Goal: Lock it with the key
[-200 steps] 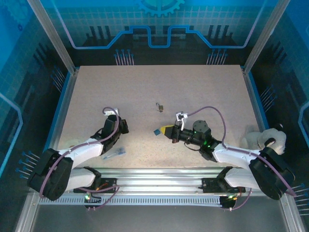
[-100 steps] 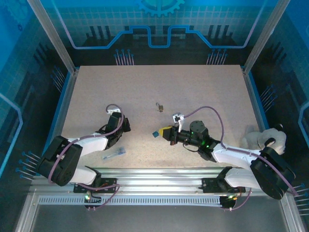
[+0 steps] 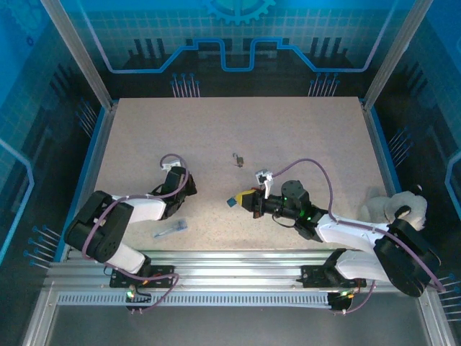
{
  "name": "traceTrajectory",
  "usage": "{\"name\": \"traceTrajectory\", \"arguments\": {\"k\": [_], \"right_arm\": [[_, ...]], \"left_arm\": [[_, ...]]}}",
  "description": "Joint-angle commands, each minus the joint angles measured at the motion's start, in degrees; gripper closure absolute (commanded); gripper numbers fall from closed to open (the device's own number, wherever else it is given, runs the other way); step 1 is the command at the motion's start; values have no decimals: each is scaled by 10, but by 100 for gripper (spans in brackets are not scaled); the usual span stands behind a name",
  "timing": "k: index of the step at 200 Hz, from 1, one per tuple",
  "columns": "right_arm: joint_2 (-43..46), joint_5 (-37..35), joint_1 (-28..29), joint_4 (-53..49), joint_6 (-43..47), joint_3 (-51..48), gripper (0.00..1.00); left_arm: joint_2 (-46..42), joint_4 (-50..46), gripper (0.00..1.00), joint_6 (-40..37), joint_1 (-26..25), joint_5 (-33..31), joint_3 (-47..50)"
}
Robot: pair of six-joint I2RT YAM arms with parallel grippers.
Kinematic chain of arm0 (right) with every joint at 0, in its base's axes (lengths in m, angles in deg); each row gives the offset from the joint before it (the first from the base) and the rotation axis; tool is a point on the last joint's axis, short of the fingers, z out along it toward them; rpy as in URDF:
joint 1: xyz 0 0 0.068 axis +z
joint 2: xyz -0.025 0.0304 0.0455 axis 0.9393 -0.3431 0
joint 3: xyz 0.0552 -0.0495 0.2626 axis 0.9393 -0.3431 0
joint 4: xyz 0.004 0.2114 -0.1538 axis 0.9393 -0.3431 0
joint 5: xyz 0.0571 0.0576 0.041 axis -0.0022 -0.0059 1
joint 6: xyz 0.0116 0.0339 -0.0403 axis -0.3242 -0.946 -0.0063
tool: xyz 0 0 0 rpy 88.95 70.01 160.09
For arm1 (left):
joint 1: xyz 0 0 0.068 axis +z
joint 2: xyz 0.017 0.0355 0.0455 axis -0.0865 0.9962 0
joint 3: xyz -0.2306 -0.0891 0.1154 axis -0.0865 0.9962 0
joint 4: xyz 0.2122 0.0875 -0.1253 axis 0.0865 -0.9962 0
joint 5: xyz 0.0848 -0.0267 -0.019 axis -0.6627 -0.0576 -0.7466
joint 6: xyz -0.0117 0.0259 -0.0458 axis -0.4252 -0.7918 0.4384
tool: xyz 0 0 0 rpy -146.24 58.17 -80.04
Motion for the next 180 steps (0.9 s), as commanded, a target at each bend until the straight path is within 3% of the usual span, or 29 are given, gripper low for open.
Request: {"name": "traceTrajectory", "arguments": {"k": [1, 28, 126, 180], "right_arm": [[8, -8, 10, 1, 13, 21, 100], [10, -9, 12, -1, 15, 21, 100], [12, -9, 18, -15, 29, 28, 100], [-29, -10, 24, -41, 42, 55, 100]], "left_arm": [[10, -3, 100, 7, 5, -17, -21], [19, -15, 97, 8, 4, -20, -32], [7, -28, 72, 9, 6, -20, -37], [-141, -72, 39, 11, 6, 2, -8]]}}
